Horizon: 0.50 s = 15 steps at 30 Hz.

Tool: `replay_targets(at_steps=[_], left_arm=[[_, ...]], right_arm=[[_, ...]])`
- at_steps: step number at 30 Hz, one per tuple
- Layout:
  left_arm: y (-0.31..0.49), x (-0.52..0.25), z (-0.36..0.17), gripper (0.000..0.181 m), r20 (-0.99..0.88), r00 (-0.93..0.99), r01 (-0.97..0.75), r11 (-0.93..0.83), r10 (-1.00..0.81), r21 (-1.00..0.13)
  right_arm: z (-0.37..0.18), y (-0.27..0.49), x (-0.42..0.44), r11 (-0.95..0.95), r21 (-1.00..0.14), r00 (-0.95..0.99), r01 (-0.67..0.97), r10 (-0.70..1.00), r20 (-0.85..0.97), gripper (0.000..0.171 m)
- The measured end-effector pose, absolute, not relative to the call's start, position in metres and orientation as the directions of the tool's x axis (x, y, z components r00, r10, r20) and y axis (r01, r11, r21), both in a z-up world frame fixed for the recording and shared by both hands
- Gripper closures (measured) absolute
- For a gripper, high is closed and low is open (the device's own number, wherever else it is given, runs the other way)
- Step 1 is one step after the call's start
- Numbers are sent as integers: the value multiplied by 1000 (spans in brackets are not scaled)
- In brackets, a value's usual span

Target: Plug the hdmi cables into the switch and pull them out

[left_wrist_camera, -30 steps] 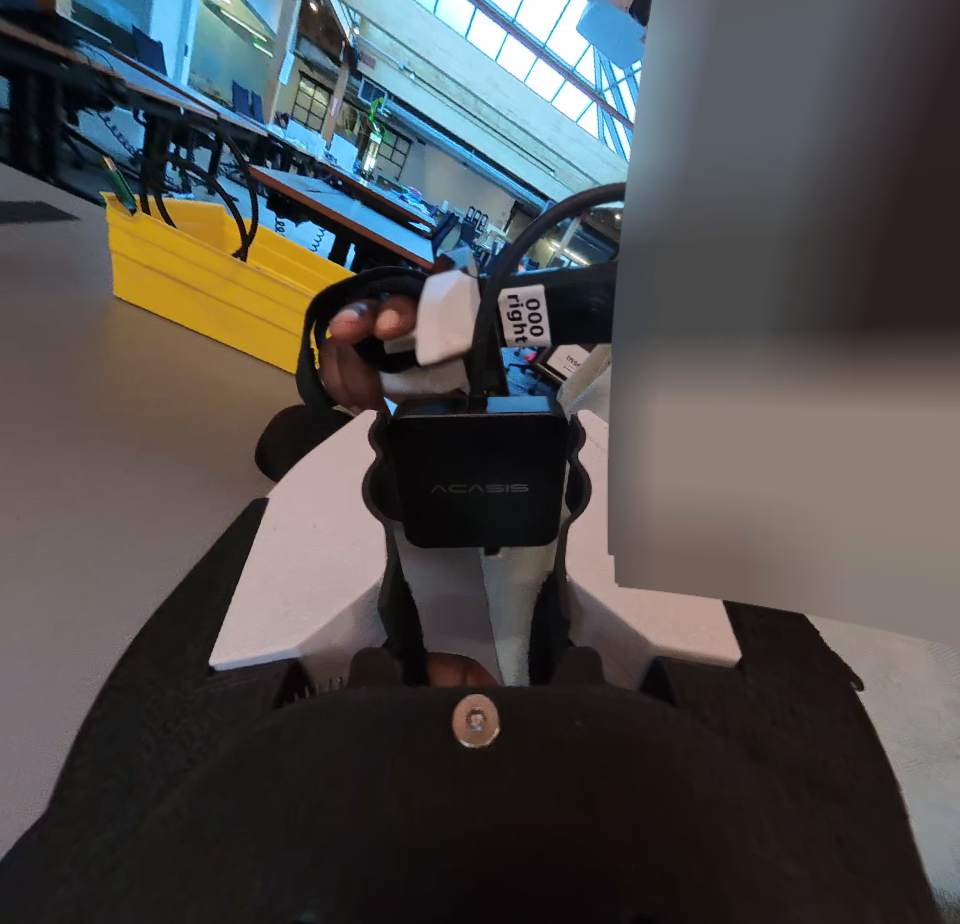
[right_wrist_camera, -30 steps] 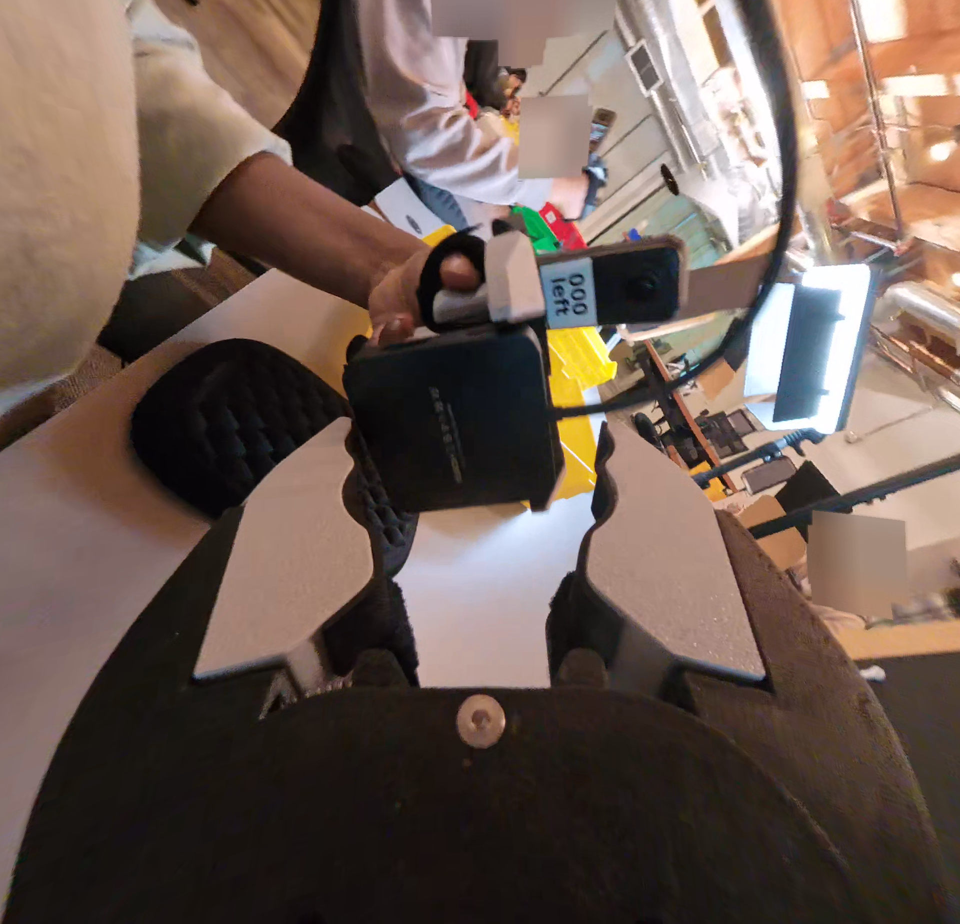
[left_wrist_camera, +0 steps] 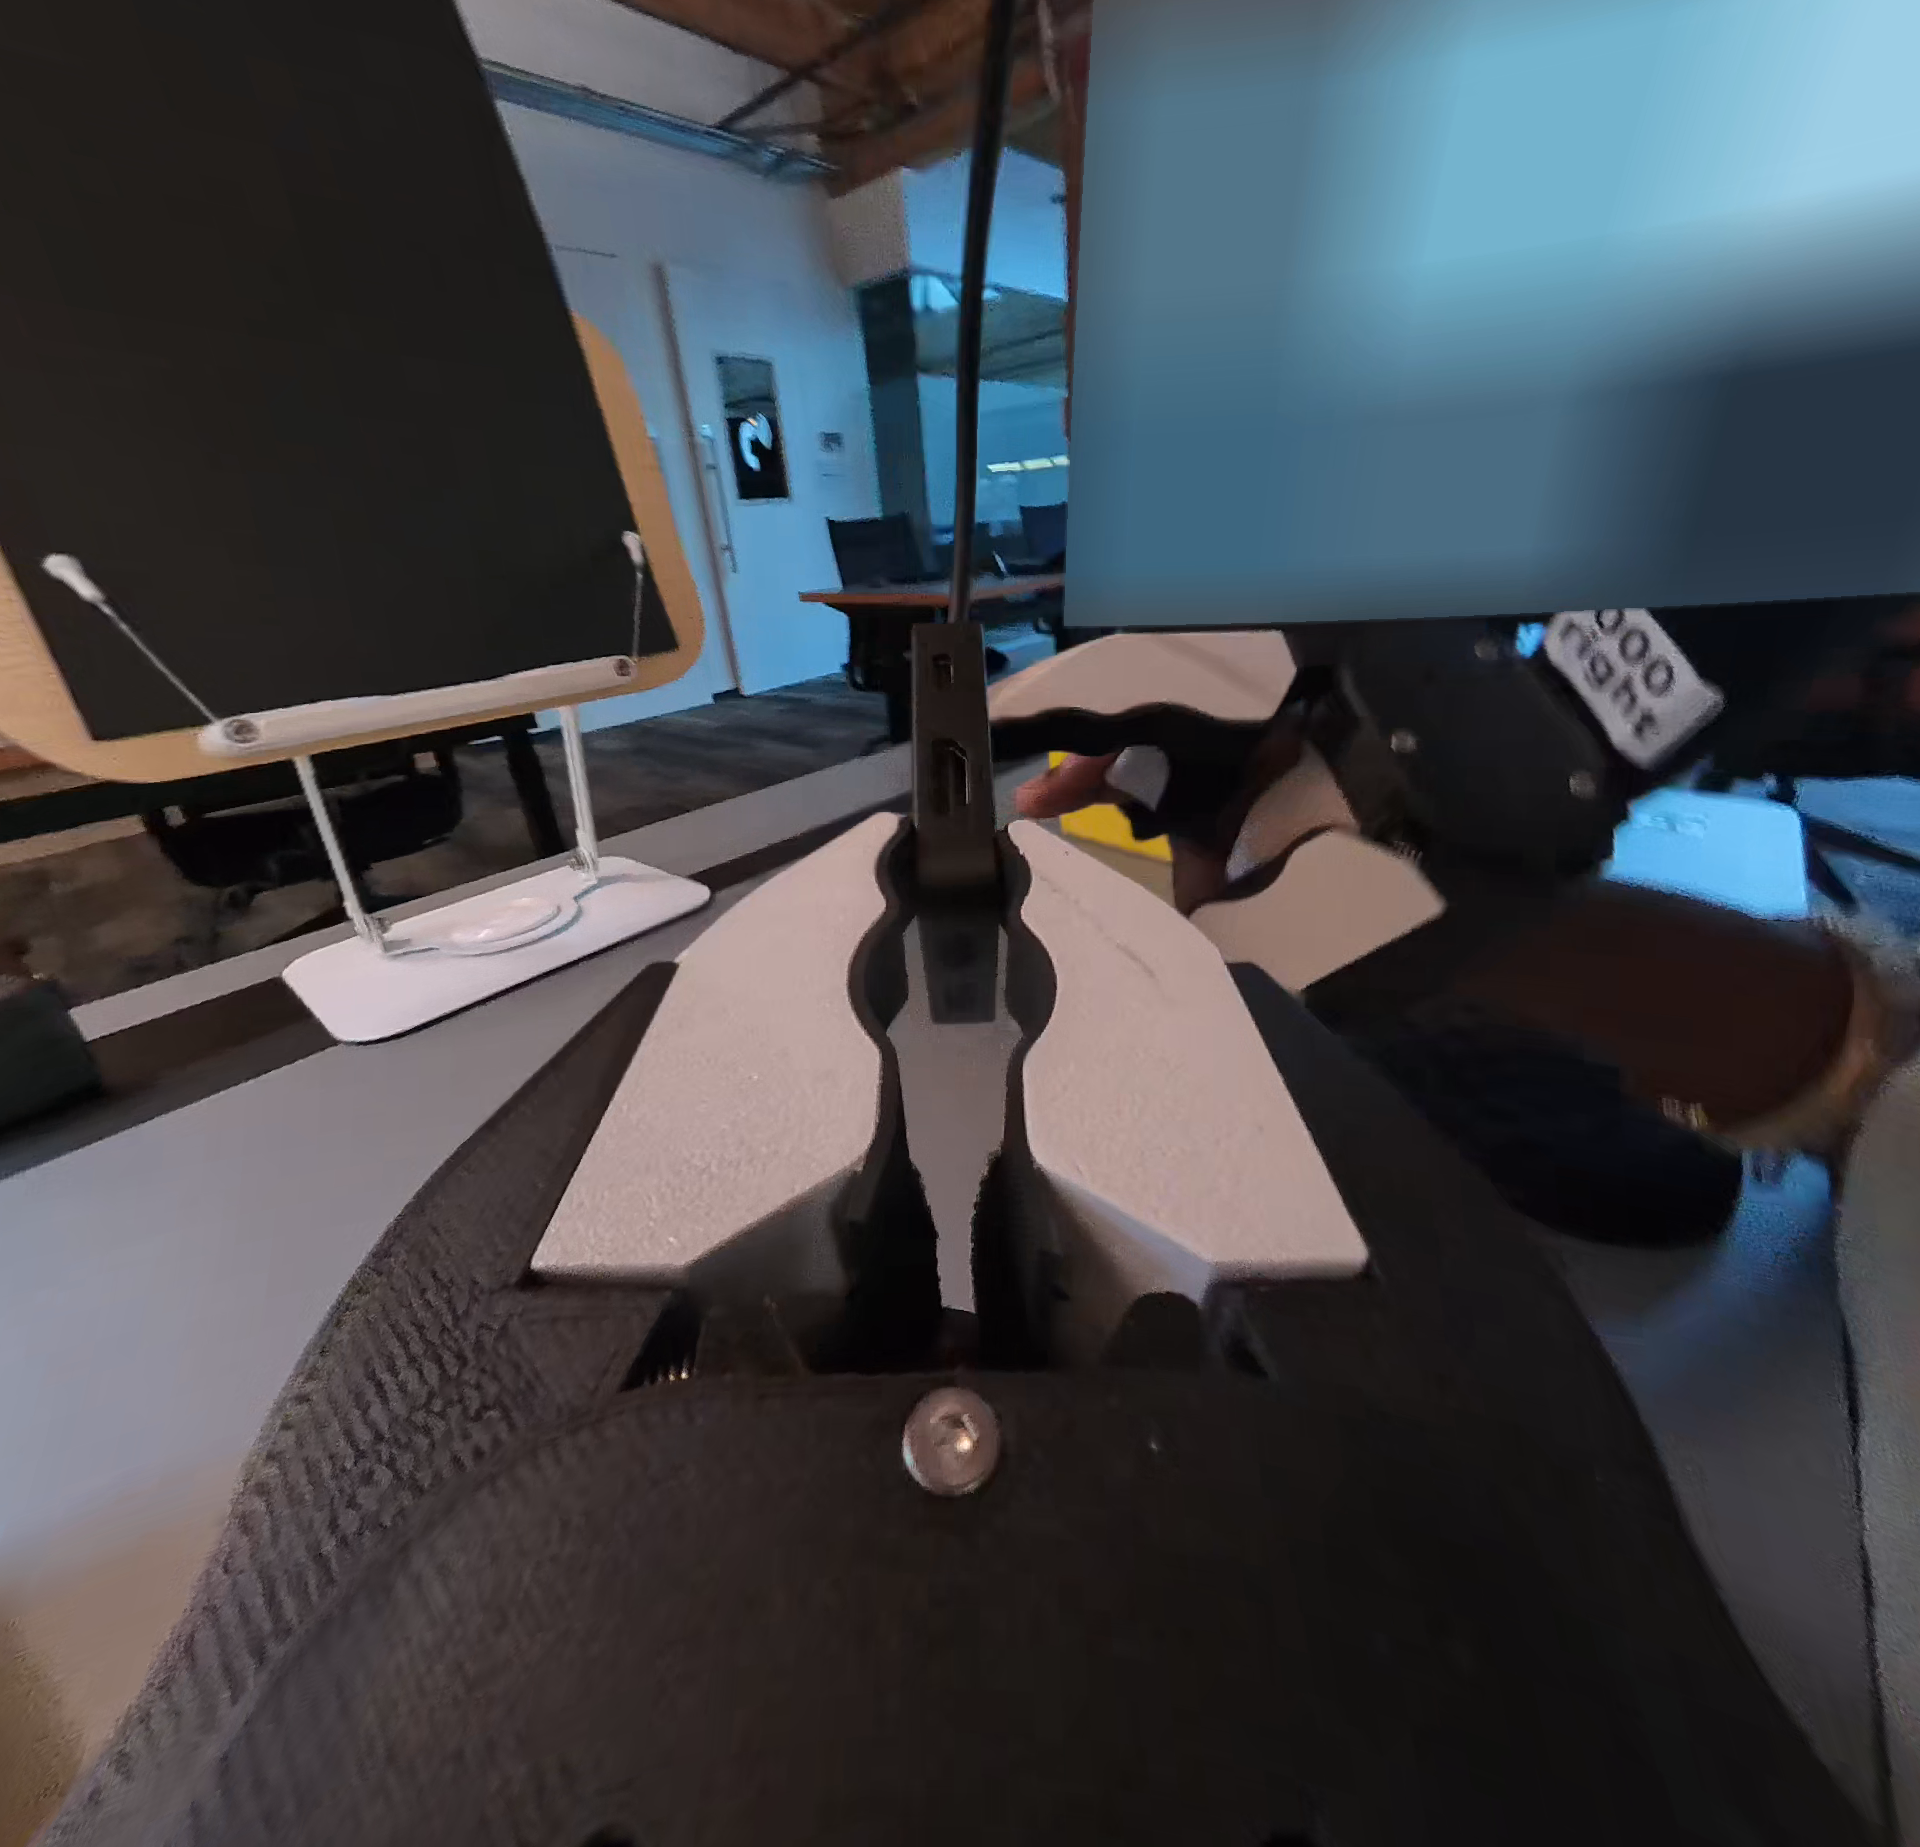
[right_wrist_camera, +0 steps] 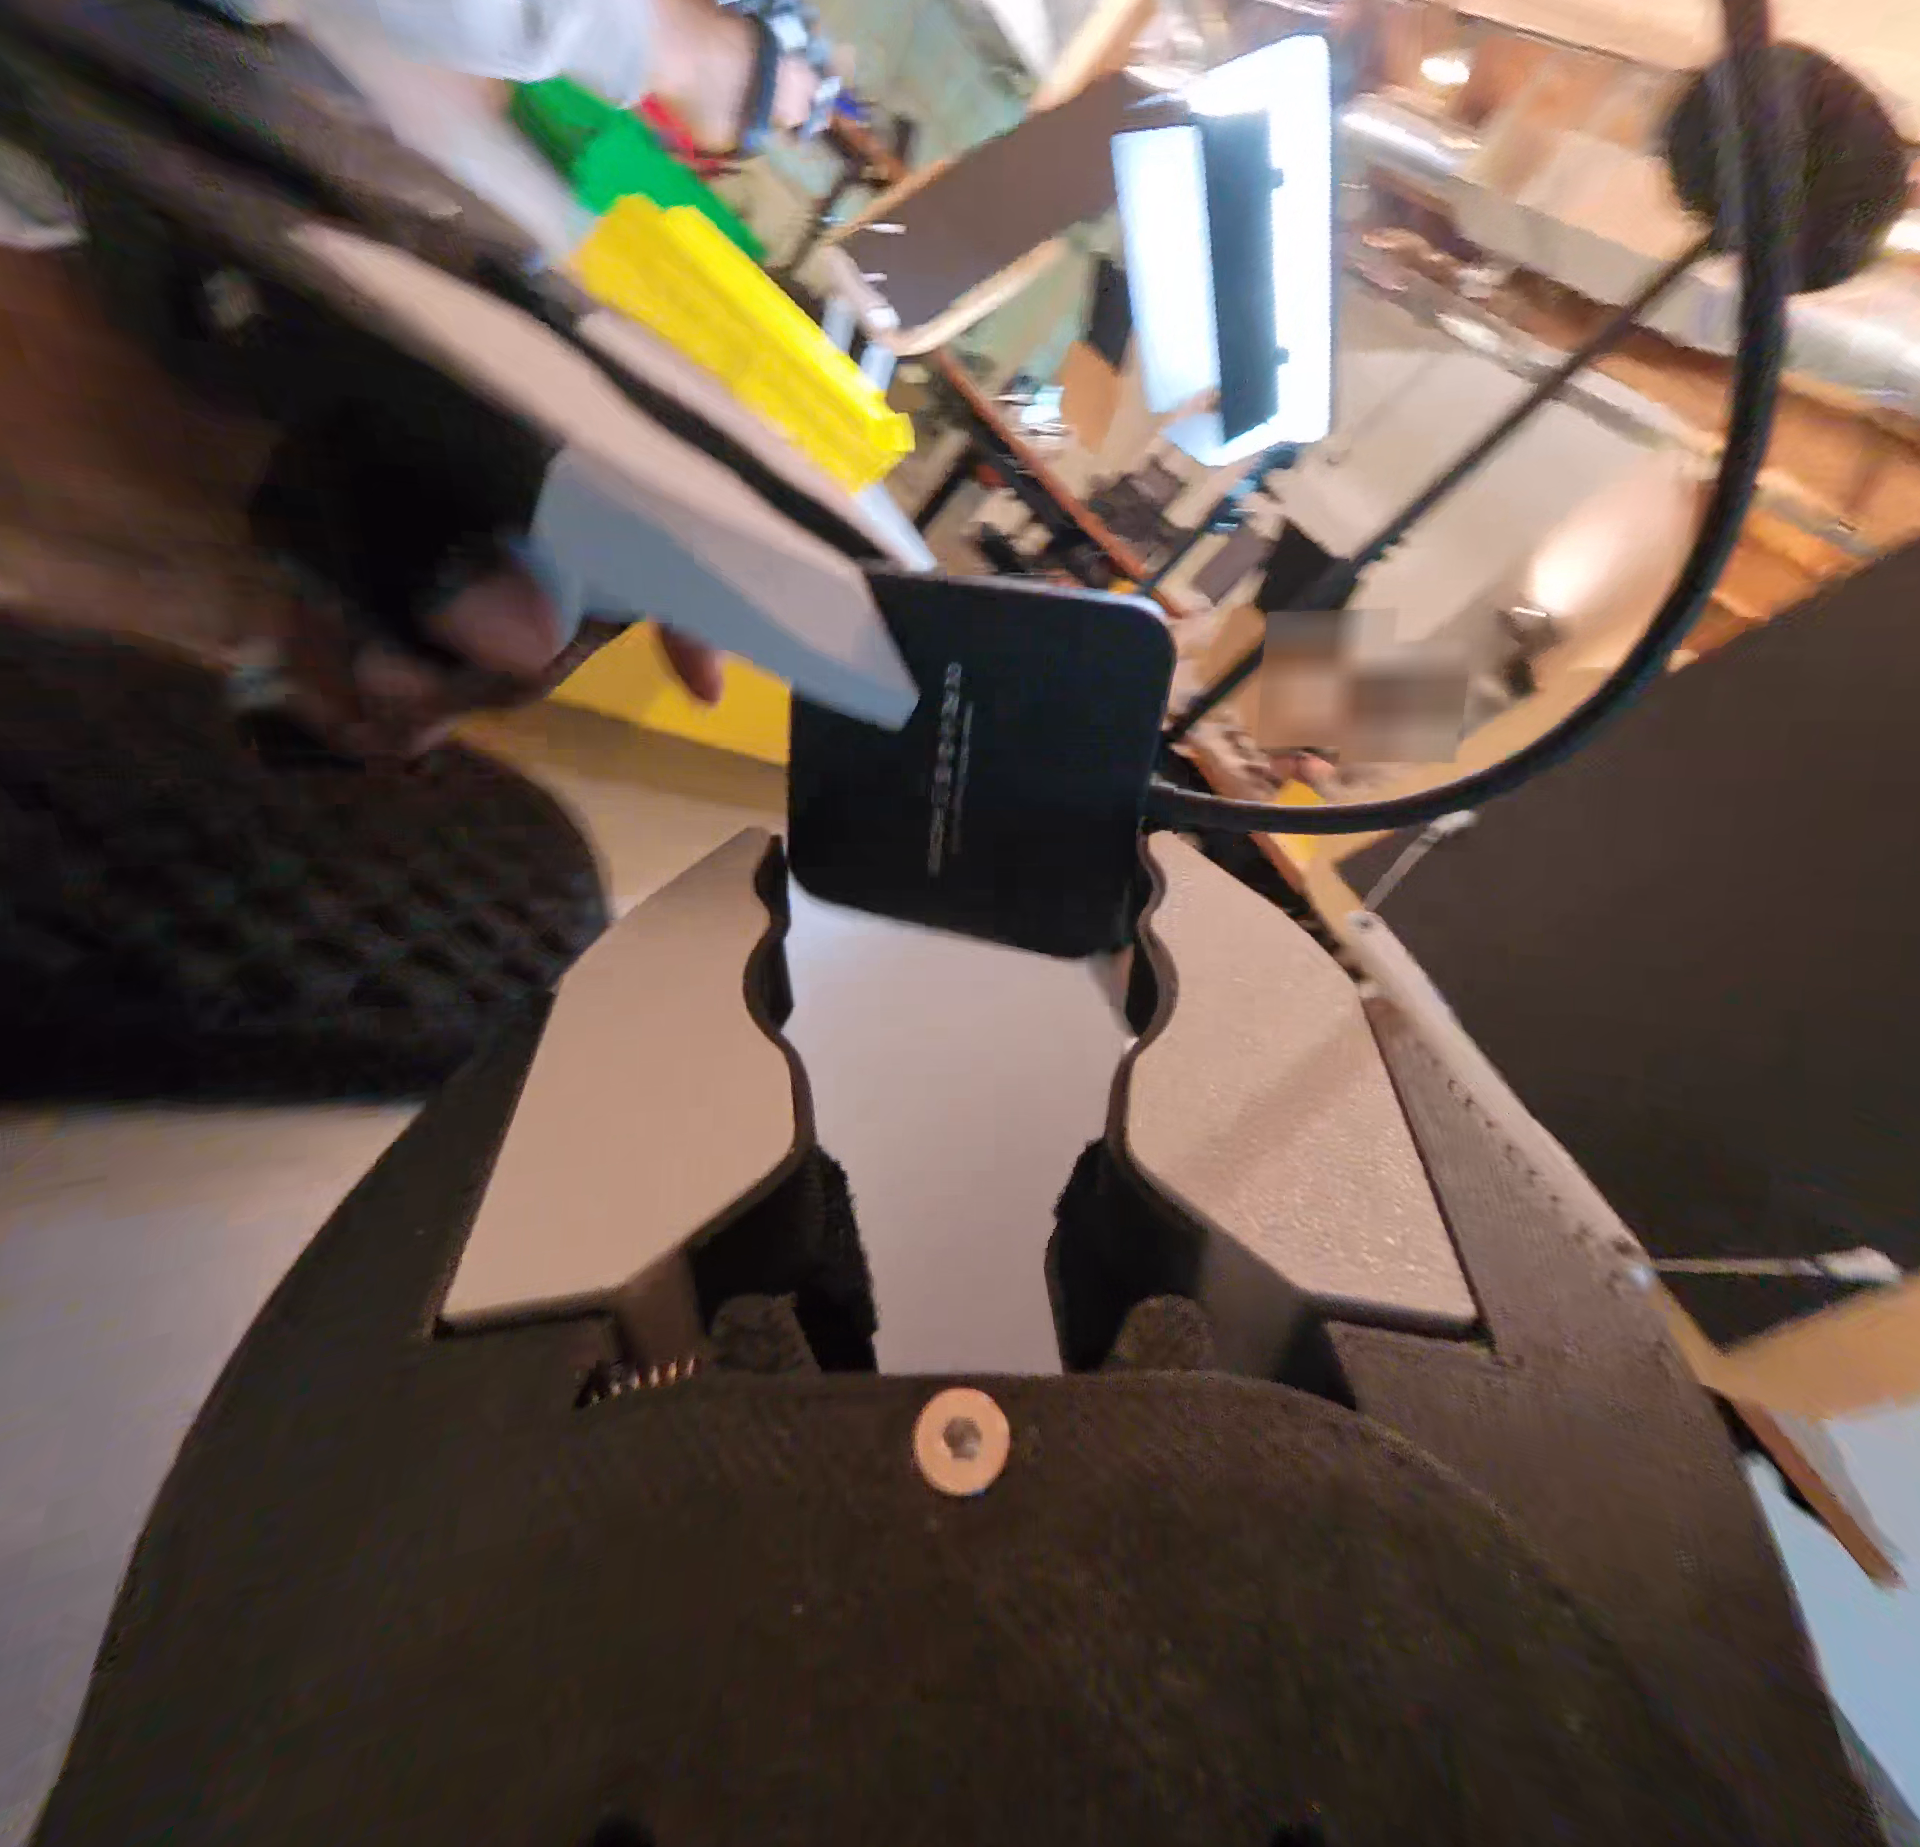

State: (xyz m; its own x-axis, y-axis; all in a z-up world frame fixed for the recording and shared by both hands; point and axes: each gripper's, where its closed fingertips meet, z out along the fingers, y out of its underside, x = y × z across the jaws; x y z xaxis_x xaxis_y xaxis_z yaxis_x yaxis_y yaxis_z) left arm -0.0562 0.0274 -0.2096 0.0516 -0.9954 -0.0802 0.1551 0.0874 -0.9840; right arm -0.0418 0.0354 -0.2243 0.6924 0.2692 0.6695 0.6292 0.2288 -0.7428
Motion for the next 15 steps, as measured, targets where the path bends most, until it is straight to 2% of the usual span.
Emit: replay_targets(at_steps=[2, 4, 6, 8, 10, 11, 13, 15], left_arm=[[34, -65, -217, 168, -142, 73, 97, 149, -987, -984], [39, -70, -229, 168, -208, 85, 23, 211, -974, -977], [40, -70, -240, 168, -254, 79, -49, 251, -964, -967], [35, -67, -247, 168, -303, 58, -91, 298, -951, -950], [26, -61, -254, 168, -359, 14, -135, 354, -933, -926], [21, -59, -256, 168, -393, -10, -152, 389, -920, -908], [7, -55, -259, 168, -439, -87, -143, 447, -894, -883], [-1, -53, -261, 168, -463, -139, -132, 479, -876, -868]], right_arm=[[-236, 16, -41, 239, -753, 642, 613, 406, 651, 123], [-240, -5, -46, 266, -801, 618, 537, 523, 587, 137], [-237, -18, -54, 303, -842, 609, 446, 586, 534, 144], [-229, -16, -52, 356, -833, 652, 424, 518, 554, 139], [-218, -6, -38, 394, -791, 715, 468, 357, 601, 122], [-220, -3, -35, 391, -785, 717, 481, 340, 609, 114], [-234, 1, -38, 344, -794, 687, 501, 399, 607, 103], [-246, 2, -40, 310, -785, 648, 536, 445, 618, 100]])
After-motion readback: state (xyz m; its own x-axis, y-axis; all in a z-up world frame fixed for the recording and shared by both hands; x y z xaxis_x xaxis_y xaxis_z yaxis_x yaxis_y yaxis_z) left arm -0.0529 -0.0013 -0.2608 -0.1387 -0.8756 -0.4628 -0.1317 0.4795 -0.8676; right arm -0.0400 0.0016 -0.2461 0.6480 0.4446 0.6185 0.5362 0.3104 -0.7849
